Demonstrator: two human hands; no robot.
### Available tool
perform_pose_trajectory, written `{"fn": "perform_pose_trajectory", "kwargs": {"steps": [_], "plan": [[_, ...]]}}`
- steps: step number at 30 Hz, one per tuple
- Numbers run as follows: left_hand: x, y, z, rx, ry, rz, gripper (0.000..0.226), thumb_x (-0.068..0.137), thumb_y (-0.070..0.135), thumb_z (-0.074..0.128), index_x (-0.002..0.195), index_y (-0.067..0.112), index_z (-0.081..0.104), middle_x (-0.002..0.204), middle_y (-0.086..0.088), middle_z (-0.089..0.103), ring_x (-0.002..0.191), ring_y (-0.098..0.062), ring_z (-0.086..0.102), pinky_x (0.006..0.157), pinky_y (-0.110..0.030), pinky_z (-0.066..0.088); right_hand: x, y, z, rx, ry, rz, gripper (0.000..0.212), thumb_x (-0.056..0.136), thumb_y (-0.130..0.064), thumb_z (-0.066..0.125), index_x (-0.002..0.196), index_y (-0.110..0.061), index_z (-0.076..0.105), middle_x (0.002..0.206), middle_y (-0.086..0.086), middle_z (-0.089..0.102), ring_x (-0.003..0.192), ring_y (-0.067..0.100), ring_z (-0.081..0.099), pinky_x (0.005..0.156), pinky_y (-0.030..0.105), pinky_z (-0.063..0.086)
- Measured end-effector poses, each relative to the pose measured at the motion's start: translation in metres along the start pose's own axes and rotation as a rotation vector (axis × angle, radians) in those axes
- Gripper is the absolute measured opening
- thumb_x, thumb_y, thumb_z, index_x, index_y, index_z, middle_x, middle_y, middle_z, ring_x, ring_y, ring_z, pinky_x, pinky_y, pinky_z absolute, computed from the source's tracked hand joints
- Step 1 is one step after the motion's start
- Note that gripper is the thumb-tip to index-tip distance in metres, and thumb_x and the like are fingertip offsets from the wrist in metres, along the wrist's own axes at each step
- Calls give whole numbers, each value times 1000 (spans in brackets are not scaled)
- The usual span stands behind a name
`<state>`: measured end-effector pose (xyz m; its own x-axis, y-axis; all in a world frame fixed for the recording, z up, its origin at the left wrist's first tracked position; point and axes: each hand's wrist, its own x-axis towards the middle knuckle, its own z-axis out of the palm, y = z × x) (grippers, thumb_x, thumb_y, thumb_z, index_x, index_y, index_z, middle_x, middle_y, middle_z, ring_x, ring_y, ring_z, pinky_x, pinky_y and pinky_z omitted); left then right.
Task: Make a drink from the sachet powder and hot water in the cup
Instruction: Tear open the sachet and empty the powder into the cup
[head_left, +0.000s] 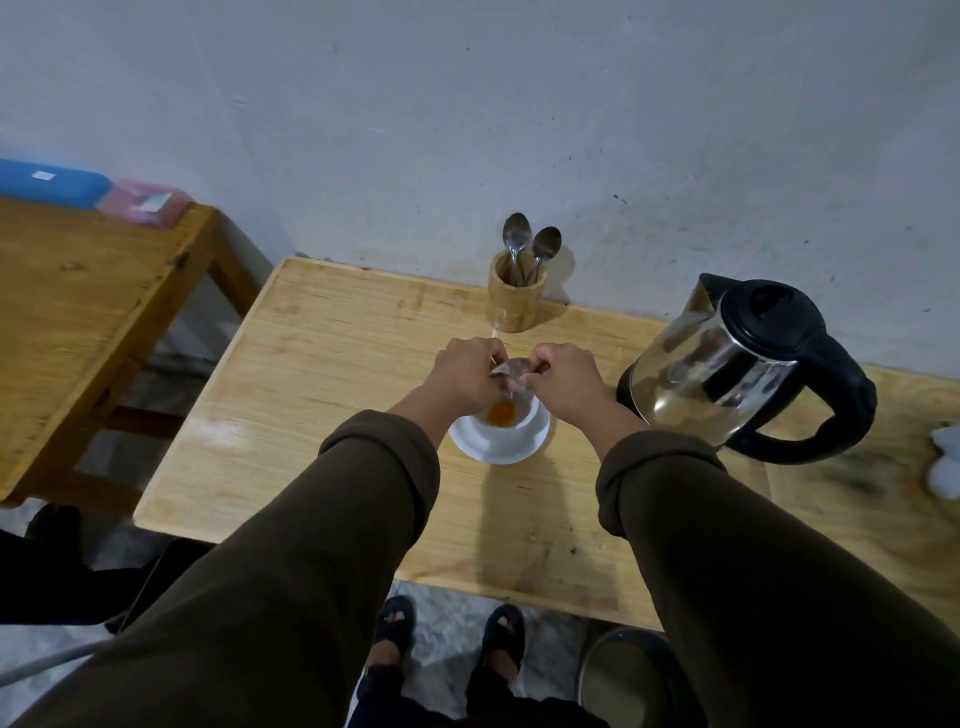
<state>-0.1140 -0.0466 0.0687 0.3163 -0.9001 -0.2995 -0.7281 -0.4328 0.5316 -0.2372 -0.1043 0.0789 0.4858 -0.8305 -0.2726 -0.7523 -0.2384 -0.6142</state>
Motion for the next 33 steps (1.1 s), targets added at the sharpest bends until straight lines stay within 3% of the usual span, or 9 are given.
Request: {"fn": "perform_pose_trajectory", "kwargs": {"steps": [7, 10, 14, 17, 20, 25, 27, 30, 33], "plan": [[-2, -4, -2, -45, 0, 35, 23, 87, 13, 56, 107, 15, 65, 110, -8, 68, 106, -27, 59, 92, -39, 51, -1, 2, 1, -12, -29, 22, 7, 84, -7, 62, 88, -3, 68, 82, 6, 58, 77, 19, 51, 54, 21, 36], [-3, -5, -2, -22, -7, 41, 20, 85, 16, 57, 104, 16, 65, 108, -7, 68, 106, -28, 58, 94, -42, 48, -3, 1, 1, 1, -33, 30, 4, 84, -7, 63, 84, -5, 67, 82, 6, 58, 77, 19, 50, 57, 22, 37], [-2, -5, -1, -17, -22, 26, 20, 81, 24, 64, 100, 17, 64, 93, -9, 67, 97, -28, 61, 81, -35, 51, -3, -1, 0, 24, -26, 21, 5, 85, -7, 62, 85, -6, 67, 85, 5, 60, 80, 18, 52, 69, 25, 38], [-3, -5, 2, -52, -7, 7, 19, 80, 28, 67, 95, 17, 64, 83, -5, 58, 86, -25, 58, 67, -29, 43, -3, -3, -1, 24, -25, 10, 7, 85, -7, 61, 79, -10, 64, 84, 4, 59, 80, 18, 51, 67, 23, 38], [-3, -4, 2, -62, -3, 32, 15, 84, 21, 59, 96, 14, 65, 85, -6, 59, 84, -26, 59, 69, -30, 46, -3, -2, -1, -1, -30, 11, 11, 86, -8, 61, 76, -12, 59, 83, 4, 57, 77, 19, 50, 53, 17, 34], [-5, -4, 0, -97, -8, 45, 14, 85, 11, 54, 88, 19, 65, 87, -7, 64, 83, -26, 58, 73, -33, 50, -5, 3, -1, -8, -26, 16, 13, 85, -7, 62, 74, -13, 58, 80, 5, 57, 76, 19, 49, 52, 16, 33], [-5, -5, 0, -101, -9, 28, 7, 81, 16, 62, 86, 20, 64, 85, -6, 63, 80, -23, 58, 69, -32, 50, -6, 3, -1, -1, -22, 6, 12, 85, -8, 62, 75, -13, 59, 81, 4, 58, 77, 19, 50, 55, 21, 35], [-6, -3, 1, -143, -5, -9, 20, 74, 27, 76, 79, 23, 58, 72, 1, 59, 68, -14, 52, 58, -25, 43, -7, 2, -2, 16, -29, -11, 7, 85, -10, 62, 78, -13, 63, 83, 4, 59, 78, 18, 50, 59, 21, 36], [-6, -3, 1, -140, 31, -9, 15, 77, 25, 72, 81, 23, 58, 76, -1, 59, 74, -18, 55, 64, -29, 48, -9, 3, -2, 14, -19, -15, 4, 85, -13, 62, 81, -13, 62, 95, 3, 56, 87, 20, 51, 71, 24, 36]]}}
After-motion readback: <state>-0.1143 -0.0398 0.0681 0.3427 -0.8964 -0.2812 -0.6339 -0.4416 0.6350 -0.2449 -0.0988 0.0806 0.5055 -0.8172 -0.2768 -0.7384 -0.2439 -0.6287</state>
